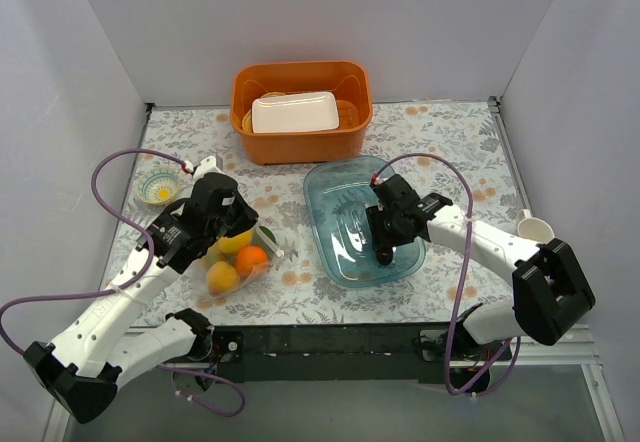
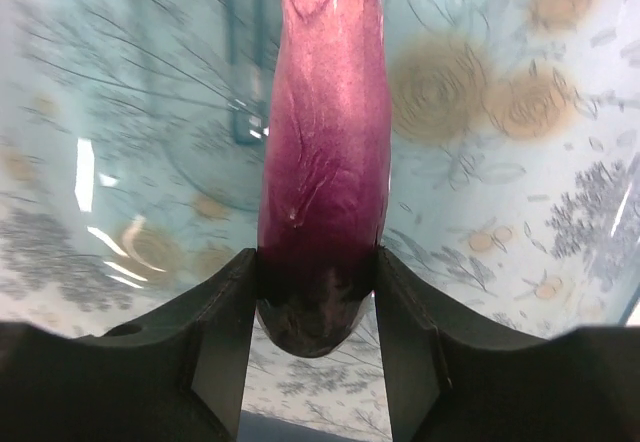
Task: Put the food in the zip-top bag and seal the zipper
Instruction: Adjust the fake vegetable in the bin.
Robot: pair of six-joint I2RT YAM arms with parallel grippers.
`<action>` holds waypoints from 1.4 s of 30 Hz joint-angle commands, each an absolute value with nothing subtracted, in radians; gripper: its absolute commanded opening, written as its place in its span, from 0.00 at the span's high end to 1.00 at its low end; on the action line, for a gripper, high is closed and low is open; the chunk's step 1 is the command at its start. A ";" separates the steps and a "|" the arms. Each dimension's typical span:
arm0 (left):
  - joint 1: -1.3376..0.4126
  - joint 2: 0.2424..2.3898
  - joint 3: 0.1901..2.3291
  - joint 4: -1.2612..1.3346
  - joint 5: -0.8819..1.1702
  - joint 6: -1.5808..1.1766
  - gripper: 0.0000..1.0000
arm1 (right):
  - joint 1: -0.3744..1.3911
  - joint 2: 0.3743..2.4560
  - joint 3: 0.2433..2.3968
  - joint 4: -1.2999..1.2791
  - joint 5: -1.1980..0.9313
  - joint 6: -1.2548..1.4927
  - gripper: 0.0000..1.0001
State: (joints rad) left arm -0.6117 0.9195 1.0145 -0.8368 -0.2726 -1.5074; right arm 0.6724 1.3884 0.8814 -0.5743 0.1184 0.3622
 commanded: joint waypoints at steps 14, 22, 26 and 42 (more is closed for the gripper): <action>-0.615 0.890 1.029 -0.841 -0.278 -1.502 1.00 | 0.684 1.660 1.144 -0.466 0.069 0.302 0.48; -0.615 0.879 1.023 -0.841 -0.278 -1.508 1.00 | 0.686 1.664 1.161 -0.485 0.101 0.293 0.33; -0.615 0.891 1.029 -0.838 -0.275 -1.506 1.00 | 0.686 1.646 1.128 -0.477 0.094 0.302 0.30; -0.615 0.891 1.028 -0.841 -0.278 -1.505 1.00 | 0.684 1.618 1.058 -0.382 0.029 0.295 0.34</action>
State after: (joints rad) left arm -0.6117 0.9085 1.0145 -0.8452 -0.2726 -1.5070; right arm 0.6811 1.6611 1.0534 -0.4316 0.0483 0.3122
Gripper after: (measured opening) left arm 0.013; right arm 0.654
